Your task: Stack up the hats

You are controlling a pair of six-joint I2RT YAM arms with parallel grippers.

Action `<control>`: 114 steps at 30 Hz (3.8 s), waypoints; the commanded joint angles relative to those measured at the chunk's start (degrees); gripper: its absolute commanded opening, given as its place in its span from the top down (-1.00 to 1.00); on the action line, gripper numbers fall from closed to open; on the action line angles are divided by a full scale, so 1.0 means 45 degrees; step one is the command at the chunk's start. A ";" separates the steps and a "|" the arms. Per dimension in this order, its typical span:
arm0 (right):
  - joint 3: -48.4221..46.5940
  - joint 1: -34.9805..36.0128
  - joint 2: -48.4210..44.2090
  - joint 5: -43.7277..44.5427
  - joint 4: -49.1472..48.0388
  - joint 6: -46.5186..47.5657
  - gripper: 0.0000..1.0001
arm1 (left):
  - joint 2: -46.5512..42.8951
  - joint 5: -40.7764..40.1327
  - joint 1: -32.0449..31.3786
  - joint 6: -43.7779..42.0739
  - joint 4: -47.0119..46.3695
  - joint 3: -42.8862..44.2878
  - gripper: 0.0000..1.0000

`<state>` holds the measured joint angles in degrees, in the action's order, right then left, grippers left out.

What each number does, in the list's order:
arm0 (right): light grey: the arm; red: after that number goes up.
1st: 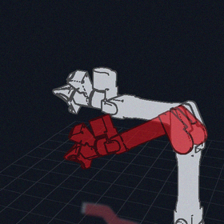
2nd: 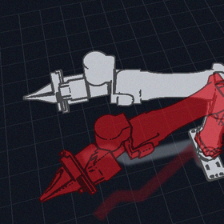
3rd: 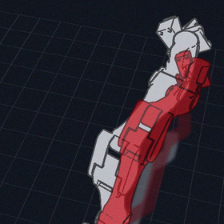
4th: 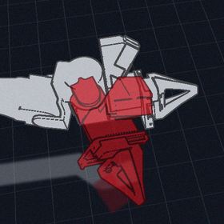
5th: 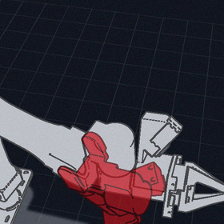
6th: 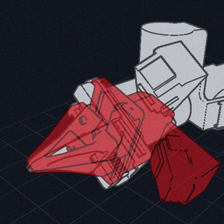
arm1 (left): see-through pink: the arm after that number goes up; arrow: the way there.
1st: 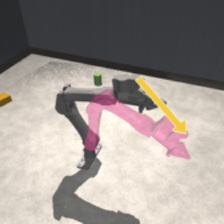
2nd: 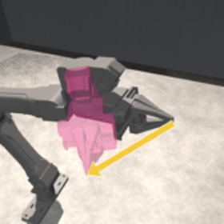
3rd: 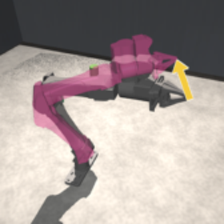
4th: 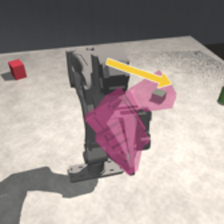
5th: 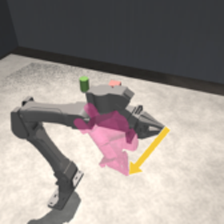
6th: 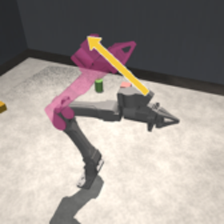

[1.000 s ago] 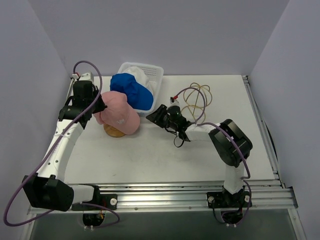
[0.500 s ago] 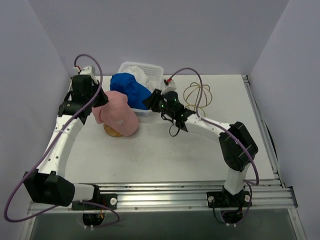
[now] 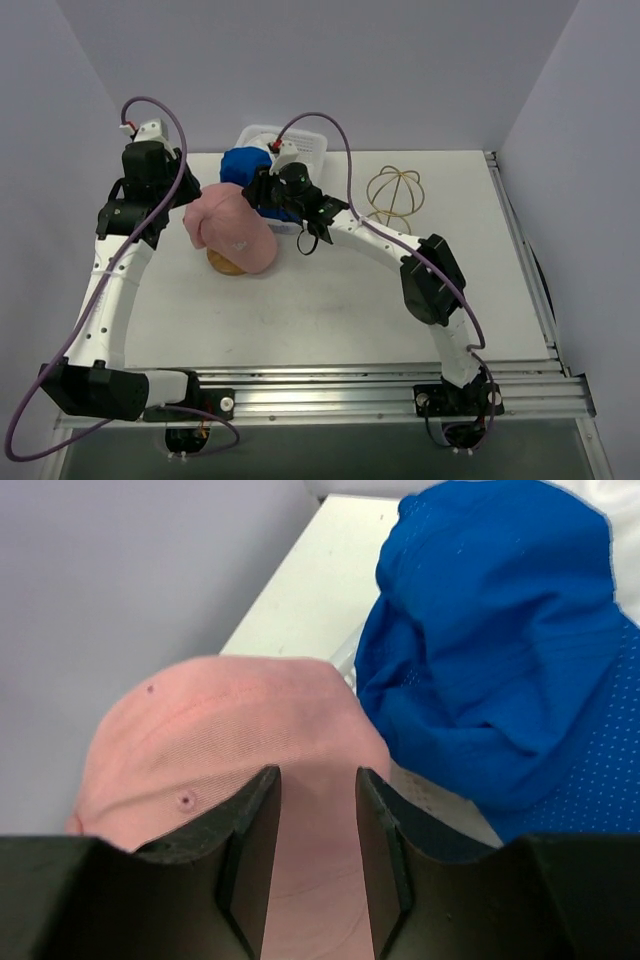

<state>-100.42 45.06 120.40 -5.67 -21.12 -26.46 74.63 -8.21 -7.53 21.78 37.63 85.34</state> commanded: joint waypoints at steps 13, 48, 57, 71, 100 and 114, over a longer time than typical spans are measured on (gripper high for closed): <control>-0.1883 0.0689 0.1663 -0.1083 0.0612 0.0781 0.36 | -0.0902 -0.0364 0.0599 -0.0211 0.0213 -0.0214 0.13; -0.0358 -0.0677 0.0021 0.2315 0.1101 0.3028 -0.09 | 0.3142 0.1062 0.0716 -0.1460 -0.0393 0.0157 0.07; -0.1296 -0.0814 0.1173 0.2217 0.0788 0.2931 -0.03 | 0.2557 0.0808 0.0736 -0.1344 -0.0646 -0.0175 0.05; -0.3367 -0.0892 0.2171 0.2881 0.1510 0.2813 0.93 | 0.0116 0.0966 0.0736 -0.1032 -0.0725 0.0507 -0.24; -0.2179 0.0260 -0.3550 0.4774 0.3188 0.4160 1.00 | -0.1896 0.3677 0.0599 -0.1012 -0.0548 0.0040 -0.31; 0.3302 0.1158 -0.9619 0.4523 0.4168 0.1897 1.00 | -0.3165 0.7876 0.0599 -0.0037 -0.1583 -0.1521 -0.37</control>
<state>-91.44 49.32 83.64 14.41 -1.41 -13.63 63.35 20.47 -4.78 19.59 34.65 80.07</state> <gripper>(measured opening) 0.002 0.681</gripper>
